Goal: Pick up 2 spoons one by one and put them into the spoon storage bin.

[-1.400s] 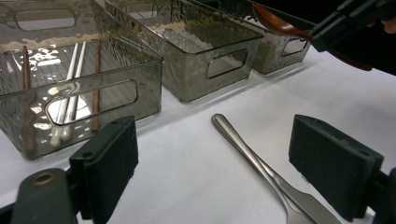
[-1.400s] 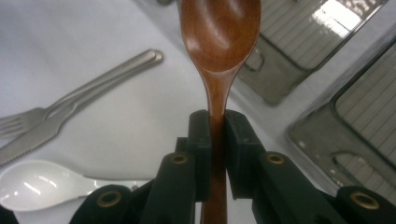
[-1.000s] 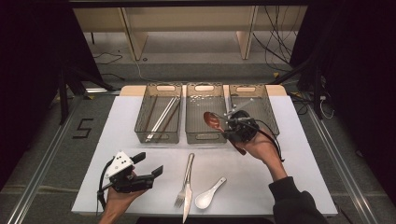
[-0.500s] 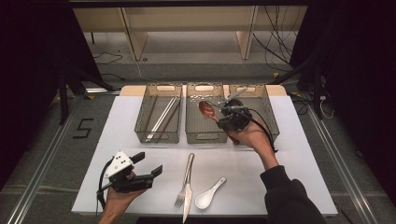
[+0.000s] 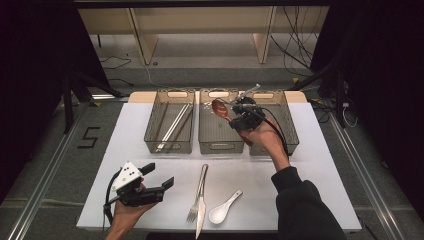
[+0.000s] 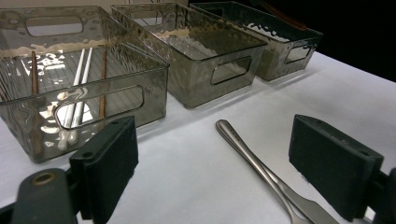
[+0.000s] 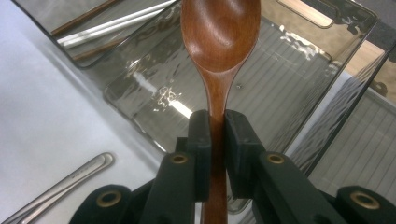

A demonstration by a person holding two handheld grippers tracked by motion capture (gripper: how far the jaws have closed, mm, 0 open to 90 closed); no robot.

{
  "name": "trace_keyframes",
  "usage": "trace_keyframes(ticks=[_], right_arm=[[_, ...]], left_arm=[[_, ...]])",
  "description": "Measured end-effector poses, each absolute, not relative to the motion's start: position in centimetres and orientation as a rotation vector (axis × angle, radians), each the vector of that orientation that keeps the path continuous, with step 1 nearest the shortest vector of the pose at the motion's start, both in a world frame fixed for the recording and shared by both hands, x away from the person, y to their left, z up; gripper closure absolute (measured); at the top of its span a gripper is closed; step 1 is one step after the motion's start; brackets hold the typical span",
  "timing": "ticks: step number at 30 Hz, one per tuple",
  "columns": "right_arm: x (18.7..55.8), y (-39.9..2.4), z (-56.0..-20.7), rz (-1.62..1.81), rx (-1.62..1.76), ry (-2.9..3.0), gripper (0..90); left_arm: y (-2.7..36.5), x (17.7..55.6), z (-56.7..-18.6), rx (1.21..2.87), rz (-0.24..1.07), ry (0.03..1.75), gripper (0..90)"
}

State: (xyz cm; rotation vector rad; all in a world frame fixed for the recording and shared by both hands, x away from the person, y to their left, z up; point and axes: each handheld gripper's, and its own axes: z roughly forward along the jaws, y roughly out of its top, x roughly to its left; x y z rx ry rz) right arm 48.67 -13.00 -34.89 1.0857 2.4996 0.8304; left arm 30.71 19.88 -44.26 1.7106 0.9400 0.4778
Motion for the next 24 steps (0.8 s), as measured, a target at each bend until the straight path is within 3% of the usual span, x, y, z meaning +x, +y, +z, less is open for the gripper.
trace_keyframes(ticks=[24], right_arm=[[52.2,-11.3,-35.7,0.86,1.196,2.451,81.9]], left_arm=[[19.8,30.8,-44.2,1.7,0.473,0.935,15.2]])
